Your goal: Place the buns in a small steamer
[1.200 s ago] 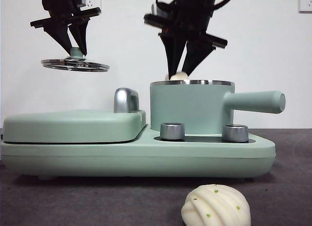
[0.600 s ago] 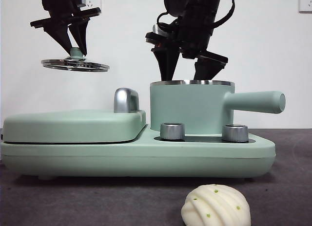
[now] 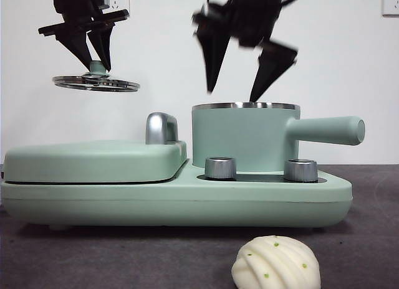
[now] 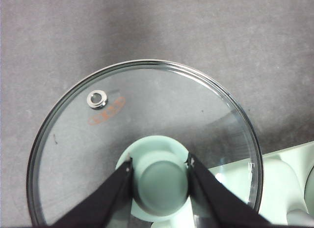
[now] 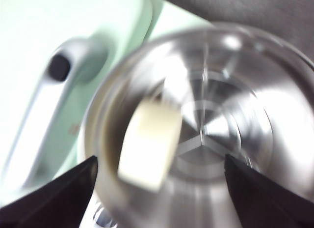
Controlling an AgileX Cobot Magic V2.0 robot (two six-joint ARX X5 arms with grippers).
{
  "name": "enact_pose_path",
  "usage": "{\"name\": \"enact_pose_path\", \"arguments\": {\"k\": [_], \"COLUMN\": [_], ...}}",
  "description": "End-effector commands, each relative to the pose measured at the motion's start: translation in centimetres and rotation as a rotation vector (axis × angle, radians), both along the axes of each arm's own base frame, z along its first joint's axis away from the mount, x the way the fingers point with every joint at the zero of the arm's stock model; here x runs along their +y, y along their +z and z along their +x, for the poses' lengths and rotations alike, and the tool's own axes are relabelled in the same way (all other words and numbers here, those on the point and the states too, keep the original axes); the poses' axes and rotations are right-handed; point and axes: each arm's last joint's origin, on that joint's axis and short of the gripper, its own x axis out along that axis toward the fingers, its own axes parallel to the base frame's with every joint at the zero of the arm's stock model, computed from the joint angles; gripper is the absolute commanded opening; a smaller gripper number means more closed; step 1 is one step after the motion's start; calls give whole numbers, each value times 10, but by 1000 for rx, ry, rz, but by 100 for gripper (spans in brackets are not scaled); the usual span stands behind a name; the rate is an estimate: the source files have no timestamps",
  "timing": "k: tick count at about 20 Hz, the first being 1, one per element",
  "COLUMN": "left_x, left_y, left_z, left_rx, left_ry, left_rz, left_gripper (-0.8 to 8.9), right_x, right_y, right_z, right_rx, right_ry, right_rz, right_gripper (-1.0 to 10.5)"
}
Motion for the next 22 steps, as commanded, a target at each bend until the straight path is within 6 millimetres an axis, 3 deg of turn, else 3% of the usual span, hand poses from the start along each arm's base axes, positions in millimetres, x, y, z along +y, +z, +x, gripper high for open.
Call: {"name": "enact_pose_path", "arguments": {"k": [1, 4, 7, 11, 16, 19, 22], "left_x": [0, -2, -8, -18, -36, -43, -45], "left_y": [10, 10, 10, 10, 10, 10, 10], "left_z": [-1, -2, -3, -5, -9, -11, -12], "left_rx": [-51, -49, -48, -47, -47, -48, -47], "left_ry": [9, 5, -10, -32, -72, -88, -91], "left_rz": [-19, -19, -19, -20, -22, -23, -23], "left_gripper": [18, 18, 18, 18, 18, 18, 18], "right_x": [-9, -26, -41, -55, -64, -57, -42], "right_y": [31, 58, 81, 87, 54, 20, -25], "right_z": [-19, -52, -88, -143, -201, -216, -221], "right_rx": [-58, -70, -127, -146, -86, -62, -38], "right_ry": [1, -12, 7, 67, 209, 221, 223], "right_rz": [-6, -76, -41, -19, -54, -27, -8], "right_gripper": [412, 412, 411, 411, 411, 411, 411]}}
